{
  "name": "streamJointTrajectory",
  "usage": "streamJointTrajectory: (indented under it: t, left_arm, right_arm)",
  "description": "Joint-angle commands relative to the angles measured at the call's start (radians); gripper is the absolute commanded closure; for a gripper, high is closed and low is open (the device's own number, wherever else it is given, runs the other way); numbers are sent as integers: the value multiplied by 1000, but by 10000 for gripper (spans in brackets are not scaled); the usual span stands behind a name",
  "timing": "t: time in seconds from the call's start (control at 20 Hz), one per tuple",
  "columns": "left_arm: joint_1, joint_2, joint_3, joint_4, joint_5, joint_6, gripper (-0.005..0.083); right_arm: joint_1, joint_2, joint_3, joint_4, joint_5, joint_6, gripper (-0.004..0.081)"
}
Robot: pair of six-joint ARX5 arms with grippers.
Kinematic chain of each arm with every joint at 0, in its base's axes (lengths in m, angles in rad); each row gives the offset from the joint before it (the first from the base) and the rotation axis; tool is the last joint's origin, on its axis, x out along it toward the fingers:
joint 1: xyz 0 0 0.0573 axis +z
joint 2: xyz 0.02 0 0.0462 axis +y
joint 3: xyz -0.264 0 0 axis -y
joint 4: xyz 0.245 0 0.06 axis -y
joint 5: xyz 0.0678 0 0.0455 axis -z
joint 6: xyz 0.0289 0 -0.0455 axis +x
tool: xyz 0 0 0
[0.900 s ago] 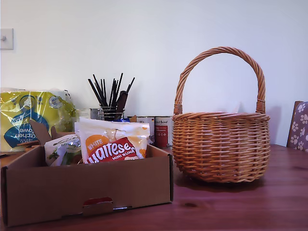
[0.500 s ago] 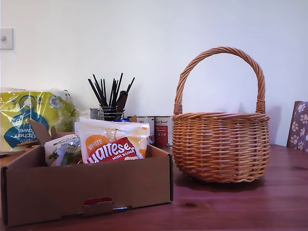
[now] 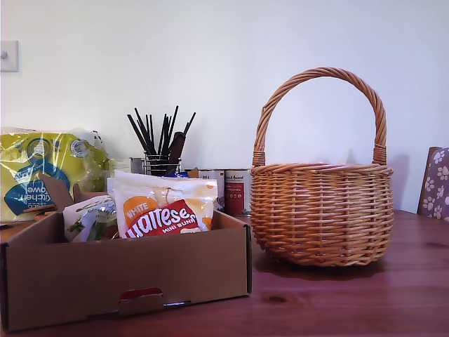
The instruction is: Move the bags of Easter eggs from the cardboard box on the left into the woven basket on the right side.
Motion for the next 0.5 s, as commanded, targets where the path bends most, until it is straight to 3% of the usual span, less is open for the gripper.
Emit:
streamJointTrajectory:
  t: [0.0, 0.1, 0.2, 0.35, 0.45]
  left_arm:
    - [-16, 42, 47, -25, 43, -7, 797]
    - [-34, 128, 117, -84, 79, 19, 797]
    - [-56, 261, 212, -180, 90, 85, 797]
    - [-99, 483, 376, -304, 140, 260, 797]
    - [-134, 613, 478, -348, 188, 361, 797]
  right_arm:
    - [15, 29, 67, -60, -29, -9, 782]
    - [34, 91, 161, -151, -98, -43, 782]
    - [52, 158, 247, -230, -114, -53, 782]
    - [81, 261, 357, -298, -123, -54, 782]
    - [101, 317, 401, -298, -192, -55, 782]
